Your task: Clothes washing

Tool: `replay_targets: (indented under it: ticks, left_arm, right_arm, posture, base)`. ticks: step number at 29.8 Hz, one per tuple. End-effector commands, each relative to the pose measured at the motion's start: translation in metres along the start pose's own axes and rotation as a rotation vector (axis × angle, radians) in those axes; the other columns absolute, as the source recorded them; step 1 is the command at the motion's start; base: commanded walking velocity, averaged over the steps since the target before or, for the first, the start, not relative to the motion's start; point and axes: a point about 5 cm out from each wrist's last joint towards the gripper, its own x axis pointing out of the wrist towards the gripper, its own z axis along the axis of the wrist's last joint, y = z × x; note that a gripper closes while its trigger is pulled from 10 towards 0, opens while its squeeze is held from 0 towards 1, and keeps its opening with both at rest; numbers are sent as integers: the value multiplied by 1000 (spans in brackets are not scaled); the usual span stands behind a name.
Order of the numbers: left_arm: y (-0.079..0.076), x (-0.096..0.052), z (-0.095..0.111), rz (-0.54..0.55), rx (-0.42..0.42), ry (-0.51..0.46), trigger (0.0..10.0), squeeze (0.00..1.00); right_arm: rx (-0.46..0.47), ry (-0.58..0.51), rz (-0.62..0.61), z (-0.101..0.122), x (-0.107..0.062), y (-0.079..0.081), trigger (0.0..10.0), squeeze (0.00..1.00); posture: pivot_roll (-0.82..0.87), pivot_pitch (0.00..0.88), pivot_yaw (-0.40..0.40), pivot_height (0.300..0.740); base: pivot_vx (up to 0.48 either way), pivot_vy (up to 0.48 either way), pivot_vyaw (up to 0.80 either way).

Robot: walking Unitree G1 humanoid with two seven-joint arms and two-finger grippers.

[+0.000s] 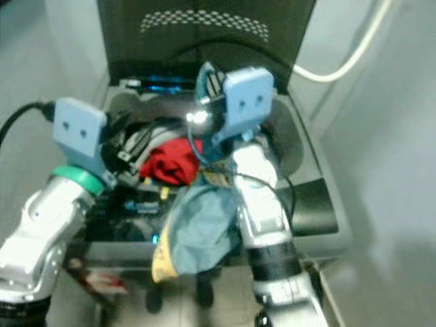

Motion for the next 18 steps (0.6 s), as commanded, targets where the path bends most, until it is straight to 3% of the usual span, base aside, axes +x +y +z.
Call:
replay_targets:
  ticks: [1,2,3,5,7,11,13,14,15,17,18]
  left_arm:
    - [-3,3,10,-60,9,-49,10000,0]
    - [3,8,17,-48,29,-80,10000,0]
    - [3,8,17,-48,29,-80,10000,0]
    - [7,12,25,-54,42,-103,10000,0]
    - [3,9,24,-94,30,-92,10000,0]
    - [-1,3,22,-140,3,-74,10000,0]
    - [-6,-23,14,-293,-85,11,10000,0]
    - [-5,-32,11,-337,-98,42,10000,0]
    - [-5,-32,11,-337,-98,42,10000,0]
    - [2,-37,4,-306,-64,104,10000,0]
    - [2,-37,4,-306,-64,104,10000,0]
  right_arm:
    - [7,-77,-8,13,19,-7,10000,0]
    - [19,-132,-10,25,39,-8,10000,0]
    - [19,-132,-10,25,39,-8,10000,0]
    - [25,-183,-10,41,69,-5,10000,0]
    - [25,-187,-13,44,78,-4,10000,0]
    - [34,-194,-26,48,85,-4,10000,0]
    - [77,-188,-47,50,93,-5,10000,0]
    - [73,-148,-29,41,93,-3,10000,0]
    - [73,-148,-29,41,93,-3,10000,0]
    - [19,3,74,4,78,12,10000,0]
    - [19,3,74,4,78,12,10000,0]
  posture:
    - [138,96,6,740]
    - [136,93,2,740]
    - [136,93,2,740]
    - [135,92,-3,740]
    - [144,94,-15,740]
    - [155,99,-28,740]
    - [177,104,-44,740]
    - [188,106,-47,740]
    - [188,106,-47,740]
    - [201,114,-51,740]
    - [201,114,-51,740]
  base:
    - [0,0,0]
    - [0,0,0]
    - [0,0,0]
    - [0,0,0]
    - [0,0,0]
    - [0,0,0]
    - [0,0,0]
    - [0,0,0]
    - [0,0,0]
    - [0,0,0]
    - [0,0,0]
